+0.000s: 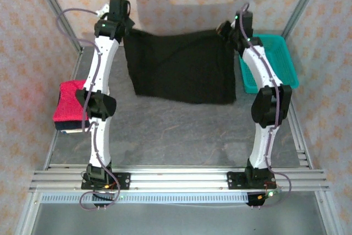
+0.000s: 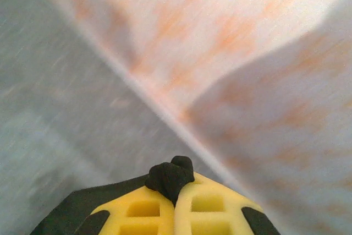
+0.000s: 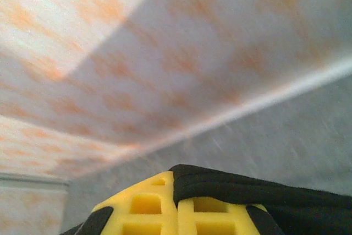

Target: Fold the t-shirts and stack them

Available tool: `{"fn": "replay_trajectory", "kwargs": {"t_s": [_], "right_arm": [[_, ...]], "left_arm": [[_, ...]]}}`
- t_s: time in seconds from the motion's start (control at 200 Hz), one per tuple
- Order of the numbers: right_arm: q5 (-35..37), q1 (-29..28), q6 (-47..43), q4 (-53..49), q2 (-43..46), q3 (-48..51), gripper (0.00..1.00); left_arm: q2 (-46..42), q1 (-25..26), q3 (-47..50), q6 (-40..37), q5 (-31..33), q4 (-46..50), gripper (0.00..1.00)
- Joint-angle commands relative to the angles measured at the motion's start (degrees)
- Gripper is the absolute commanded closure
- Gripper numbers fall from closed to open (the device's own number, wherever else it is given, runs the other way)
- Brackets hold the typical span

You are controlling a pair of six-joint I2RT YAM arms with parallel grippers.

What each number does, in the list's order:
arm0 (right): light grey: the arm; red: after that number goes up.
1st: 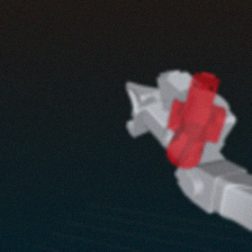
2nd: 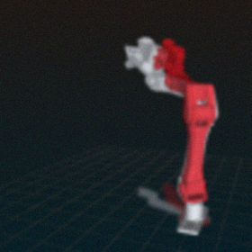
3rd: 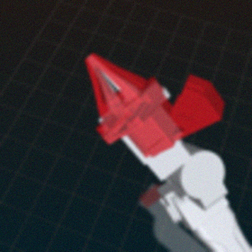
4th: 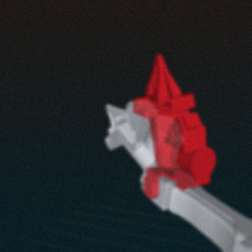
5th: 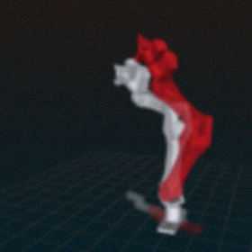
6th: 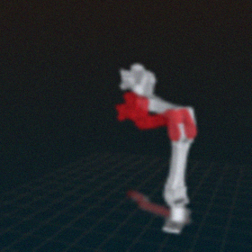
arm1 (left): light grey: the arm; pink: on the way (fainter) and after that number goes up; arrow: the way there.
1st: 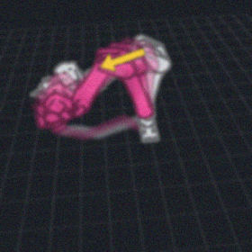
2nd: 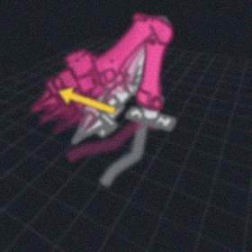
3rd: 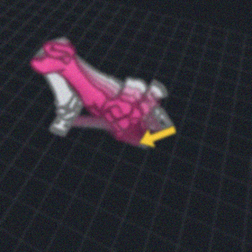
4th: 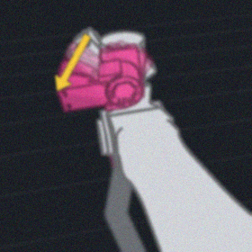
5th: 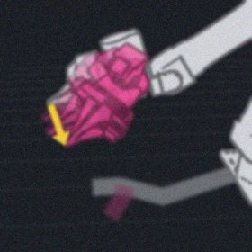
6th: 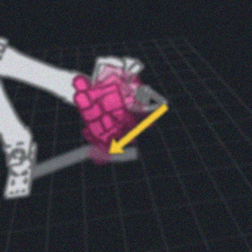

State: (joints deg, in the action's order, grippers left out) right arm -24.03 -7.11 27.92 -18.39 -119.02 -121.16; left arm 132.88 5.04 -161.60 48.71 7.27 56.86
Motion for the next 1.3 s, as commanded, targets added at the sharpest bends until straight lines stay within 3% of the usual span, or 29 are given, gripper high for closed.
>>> {"fn": "replay_trajectory", "kwargs": {"t_s": [0.0,0.085,0.175,0.34,0.535,0.786,0.961,1.126,1.296], "right_arm": [[-2.2,0.3,-2.8,-2.9,1.4,-12.6,1.00],[-3.4,0.3,-3.5,-2.0,4.5,-14.7,1.00],[-4.6,0.3,-4.3,1.0,11.2,-9.3,1.00],[-6.4,0.3,-4.9,8.0,25.9,13.5,1.00],[-9.0,-0.1,-4.6,9.7,40.8,44.0,1.00],[-11.0,-3.3,-5.0,4.0,47.6,68.9,1.00],[-9.7,-4.8,-2.2,3.9,46.2,79.0,1.00],[-10.1,-6.3,1.8,6.1,42.2,84.6,1.00],[-9.0,-6.4,4.8,6.5,43.9,88.9,1.00]], "left_arm": [[-2.9,-3.2,-8.1,-1.2,-2.0,3.0,1.00],[-11.5,-4.6,0.5,-1.0,-2.2,-1.9,1.00],[-22.6,-4.9,12.3,-2.7,-0.6,-6.2,1.00],[-40.4,-4.9,36.1,-3.5,-0.8,-9.3,1.00],[-58.4,-4.1,73.7,-1.2,-4.2,-14.9,1.00],[-70.0,-2.6,109.5,4.6,-7.1,-13.8,1.00],[-72.7,-0.3,121.8,8.9,-7.3,-15.6,1.00],[-72.7,0.5,124.4,9.1,-5.6,-14.3,1.00],[-76.8,0.6,127.4,11.0,-5.3,-12.8,1.00]]}}
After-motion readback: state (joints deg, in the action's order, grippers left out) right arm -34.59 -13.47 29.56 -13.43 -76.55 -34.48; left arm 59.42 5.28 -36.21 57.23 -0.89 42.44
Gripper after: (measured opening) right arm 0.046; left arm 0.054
